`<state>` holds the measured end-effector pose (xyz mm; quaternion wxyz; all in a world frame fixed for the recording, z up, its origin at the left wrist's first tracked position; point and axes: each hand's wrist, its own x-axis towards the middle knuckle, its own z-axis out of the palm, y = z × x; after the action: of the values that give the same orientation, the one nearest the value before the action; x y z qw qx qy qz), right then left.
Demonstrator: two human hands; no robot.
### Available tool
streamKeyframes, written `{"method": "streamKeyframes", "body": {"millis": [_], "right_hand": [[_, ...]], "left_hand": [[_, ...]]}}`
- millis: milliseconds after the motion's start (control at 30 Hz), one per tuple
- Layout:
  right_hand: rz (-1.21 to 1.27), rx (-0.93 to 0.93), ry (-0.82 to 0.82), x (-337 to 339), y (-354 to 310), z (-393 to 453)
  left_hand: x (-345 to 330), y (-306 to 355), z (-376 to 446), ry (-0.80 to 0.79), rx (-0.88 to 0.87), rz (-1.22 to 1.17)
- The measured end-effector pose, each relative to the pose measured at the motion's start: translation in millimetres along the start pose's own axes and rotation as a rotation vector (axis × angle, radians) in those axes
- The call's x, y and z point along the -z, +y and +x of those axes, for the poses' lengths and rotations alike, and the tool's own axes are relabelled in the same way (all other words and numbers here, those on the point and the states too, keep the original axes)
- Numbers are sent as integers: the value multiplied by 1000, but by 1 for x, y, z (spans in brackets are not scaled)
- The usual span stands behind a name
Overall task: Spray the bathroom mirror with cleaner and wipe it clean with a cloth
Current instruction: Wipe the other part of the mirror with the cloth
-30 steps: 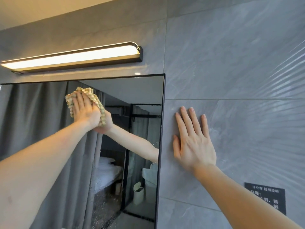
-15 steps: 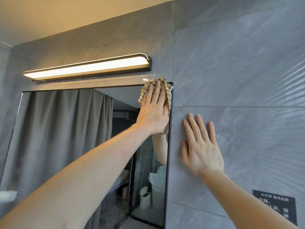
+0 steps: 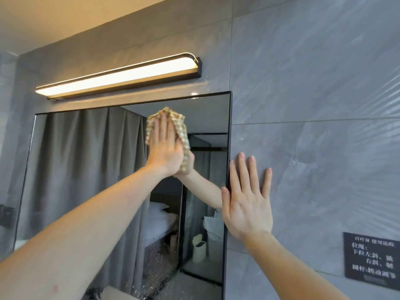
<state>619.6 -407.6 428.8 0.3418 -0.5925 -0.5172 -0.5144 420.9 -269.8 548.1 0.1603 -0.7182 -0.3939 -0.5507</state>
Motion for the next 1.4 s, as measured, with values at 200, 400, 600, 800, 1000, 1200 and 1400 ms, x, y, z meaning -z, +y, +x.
{"method": "streamKeyframes", "body": {"millis": [200,400,600,800,1000,1200,1400], "right_hand": [[-33,4,17,-4,0,-1],[-34,9,28,-4,0,-1],[-36,6,23,-2,0,-1],[-4,7,16,-1,0,-2],[5,9,11,-1,1,-2],[23,11,39,-3,2,-4],[41,14,43,-2,2,-4]], "left_hand": [[12,-135,-20,-162,404,-44],[14,-140,-39,-171,491,-82],[18,-55,-34,-116,-3,39],[23,79,13,-104,-322,82],[20,118,21,-38,-339,28],[4,85,-31,-24,-391,27],[-19,29,-127,-114,-469,140]]}}
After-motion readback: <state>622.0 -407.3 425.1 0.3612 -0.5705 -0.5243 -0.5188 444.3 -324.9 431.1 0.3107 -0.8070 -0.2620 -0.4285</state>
